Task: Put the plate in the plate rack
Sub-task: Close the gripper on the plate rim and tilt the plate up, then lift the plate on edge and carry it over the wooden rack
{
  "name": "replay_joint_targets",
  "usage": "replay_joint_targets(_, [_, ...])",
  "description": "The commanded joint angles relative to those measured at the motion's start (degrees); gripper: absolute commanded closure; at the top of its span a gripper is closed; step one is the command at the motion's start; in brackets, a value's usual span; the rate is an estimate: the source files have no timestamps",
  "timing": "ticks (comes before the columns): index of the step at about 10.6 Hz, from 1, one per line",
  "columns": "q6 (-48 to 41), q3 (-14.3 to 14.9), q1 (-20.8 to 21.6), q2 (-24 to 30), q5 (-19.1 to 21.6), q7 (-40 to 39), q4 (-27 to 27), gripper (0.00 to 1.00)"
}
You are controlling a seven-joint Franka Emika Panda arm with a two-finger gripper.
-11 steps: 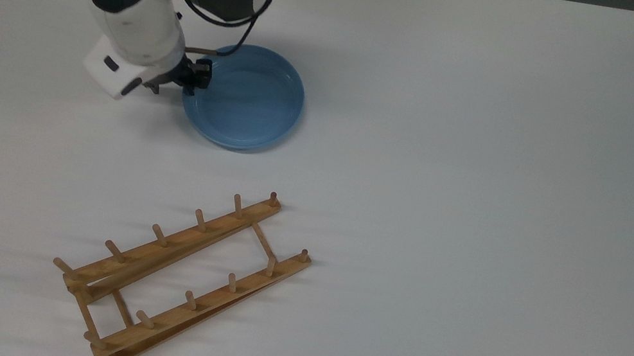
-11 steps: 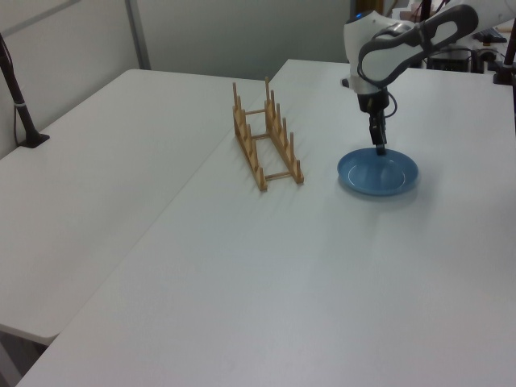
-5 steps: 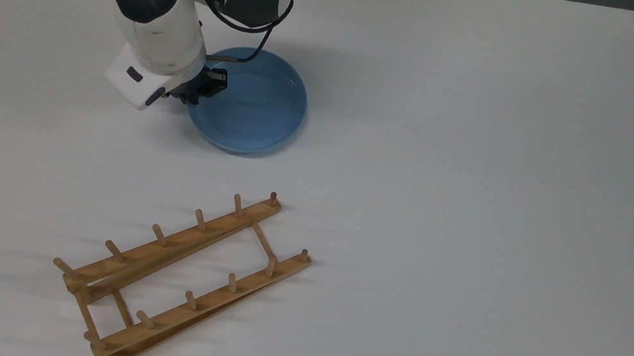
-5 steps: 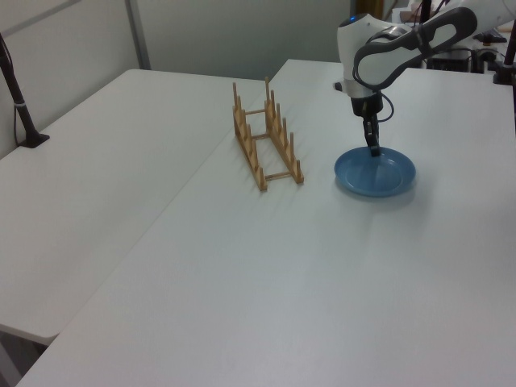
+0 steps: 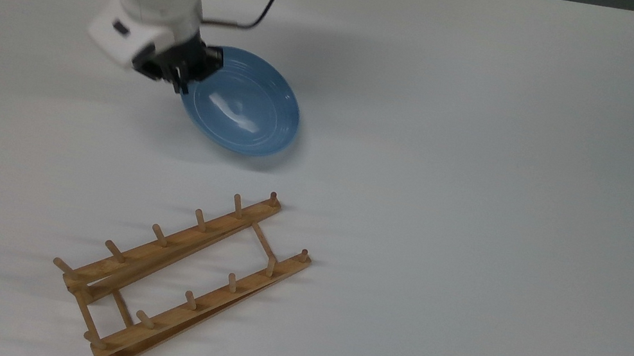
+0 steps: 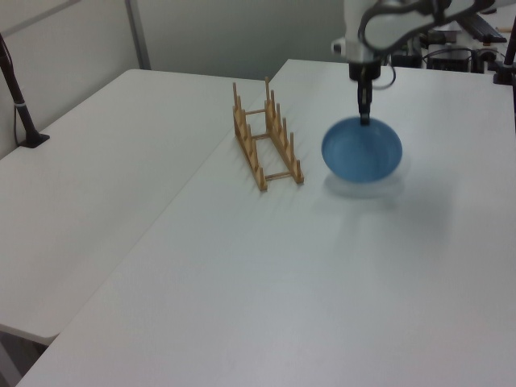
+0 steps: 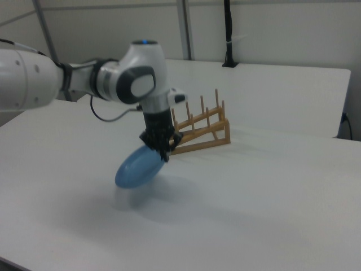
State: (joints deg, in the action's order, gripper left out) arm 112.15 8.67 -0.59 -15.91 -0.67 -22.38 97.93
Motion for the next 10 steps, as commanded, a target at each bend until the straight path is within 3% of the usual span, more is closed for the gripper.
replay_joint_targets(1, [1.05,0.12,0.24,9.13,1.11,-1.00,-2.02,1.00])
replay_joint_targets(4, [9.97,-0.14,1.20,10.63,-1.17,-0.30,-3.62,1.00])
replay_joint_targets(5, [14.28,-0.67,1.73,10.63,-4.14,0.75,-3.62,1.00])
replay_joint_targets(7, [20.54,-2.33,2.95,9.76,-14.57,8.71,-3.62,1.00])
replay_joint_targets(10, [23.20,-2.34,9.09,6.69,-31.45,24.35,-3.62,1.00])
